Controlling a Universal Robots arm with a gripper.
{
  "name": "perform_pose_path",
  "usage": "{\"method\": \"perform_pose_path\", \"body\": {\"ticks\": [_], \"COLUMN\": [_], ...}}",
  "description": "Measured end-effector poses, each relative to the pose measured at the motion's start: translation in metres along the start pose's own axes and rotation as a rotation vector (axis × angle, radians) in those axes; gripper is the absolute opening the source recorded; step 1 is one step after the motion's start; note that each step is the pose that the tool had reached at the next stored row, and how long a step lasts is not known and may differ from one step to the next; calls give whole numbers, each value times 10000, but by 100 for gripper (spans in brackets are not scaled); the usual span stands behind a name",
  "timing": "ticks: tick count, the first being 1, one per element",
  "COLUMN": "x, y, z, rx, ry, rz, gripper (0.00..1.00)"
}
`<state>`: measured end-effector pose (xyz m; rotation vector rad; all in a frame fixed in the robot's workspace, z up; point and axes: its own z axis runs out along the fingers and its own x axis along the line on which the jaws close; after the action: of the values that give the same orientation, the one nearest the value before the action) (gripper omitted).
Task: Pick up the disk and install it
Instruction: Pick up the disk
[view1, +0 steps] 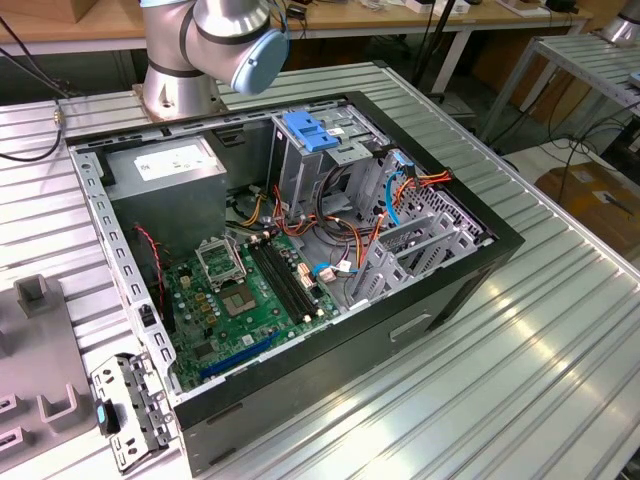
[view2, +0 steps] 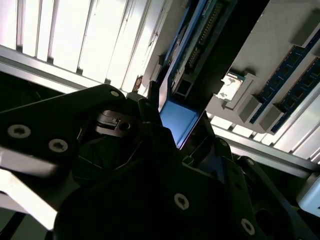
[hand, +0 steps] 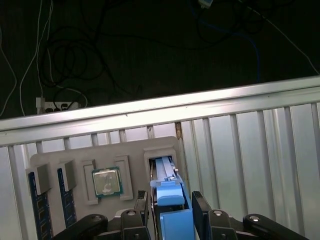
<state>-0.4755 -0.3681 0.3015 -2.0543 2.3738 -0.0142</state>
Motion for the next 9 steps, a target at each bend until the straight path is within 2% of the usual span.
{"method": "perform_pose_path", "body": {"ticks": [9], "x": [0], "y": [0], "z": [35], "rx": [-1], "ry": [1], "rz": [0], "gripper": [48]}}
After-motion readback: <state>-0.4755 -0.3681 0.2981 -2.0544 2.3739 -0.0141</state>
